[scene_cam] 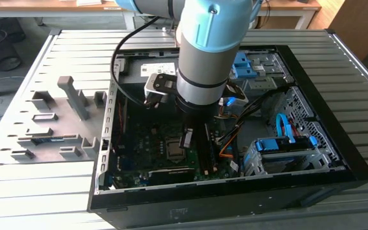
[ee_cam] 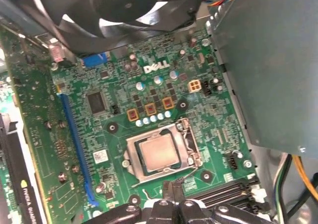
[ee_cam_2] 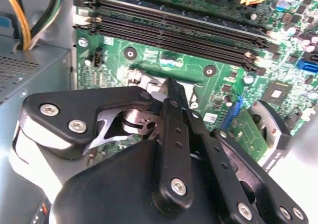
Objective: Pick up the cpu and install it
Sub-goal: 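Install the first cpu locking lever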
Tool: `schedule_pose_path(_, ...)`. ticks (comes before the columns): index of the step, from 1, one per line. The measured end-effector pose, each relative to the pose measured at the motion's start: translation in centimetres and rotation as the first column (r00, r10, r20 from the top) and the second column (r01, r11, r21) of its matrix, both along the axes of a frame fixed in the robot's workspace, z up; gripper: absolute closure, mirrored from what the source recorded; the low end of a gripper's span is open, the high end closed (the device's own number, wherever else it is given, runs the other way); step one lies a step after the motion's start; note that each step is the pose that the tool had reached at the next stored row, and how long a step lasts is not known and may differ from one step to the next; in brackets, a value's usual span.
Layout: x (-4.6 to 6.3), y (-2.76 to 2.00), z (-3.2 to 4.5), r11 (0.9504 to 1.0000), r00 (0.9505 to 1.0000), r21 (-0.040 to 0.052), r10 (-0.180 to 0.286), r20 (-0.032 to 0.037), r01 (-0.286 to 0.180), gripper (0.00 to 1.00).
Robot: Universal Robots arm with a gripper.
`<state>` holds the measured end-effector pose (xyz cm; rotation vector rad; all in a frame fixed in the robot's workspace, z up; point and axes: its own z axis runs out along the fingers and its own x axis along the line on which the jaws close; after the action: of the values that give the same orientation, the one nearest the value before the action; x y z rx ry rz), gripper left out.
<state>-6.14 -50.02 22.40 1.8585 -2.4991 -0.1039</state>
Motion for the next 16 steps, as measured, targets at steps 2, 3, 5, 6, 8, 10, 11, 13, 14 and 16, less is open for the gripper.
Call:
schedule_pose_path(2, 0.0, -0.24, -0.09, 1.0000, 1.0000, -0.0006, 0.001, 0.0000, -0.001, 0.90)
schedule_pose_path(3, 0.0, -0.34, -0.13, 1.0000, 1.0000, -0.0011, 0.001, 0.0000, -0.001, 0.90)
schedule_pose_path(5, 0.0, -0.49, -0.22, 1.0000, 1.0000, -0.0026, 0.002, 0.0000, -0.002, 0.90)
schedule_pose_path(6, 0.0, -0.57, -0.28, 1.0000, 1.0000, -0.0031, 0.002, 0.0000, -0.002, 0.90)
schedule_pose_path(8, 0.0, -0.77, -0.47, 1.0000, 1.0000, -0.0034, 0.003, 0.0000, -0.003, 0.90)
schedule_pose_path(10, 0.0, -0.97, -0.70, 1.0000, 1.0000, -0.0035, 0.003, 0.0000, -0.003, 0.90)
schedule_pose_path(11, 0.0, -1.08, -0.82, 1.0000, 1.0000, -0.0035, 0.003, 0.0000, -0.003, 0.90)
schedule_pose_path(13, 0.0, -1.28, -1.02, 1.0000, 1.0000, -0.0034, 0.004, 0.0000, -0.004, 0.90)
schedule_pose_path(14, 0.0, -1.39, -1.10, 1.0000, 1.0000, -0.0034, 0.004, 0.0000, -0.004, 0.90)
schedule_pose_path(16, 0.0, -1.56, -1.26, 1.0000, 1.0000, -0.0035, 0.005, 0.0000, -0.005, 0.90)
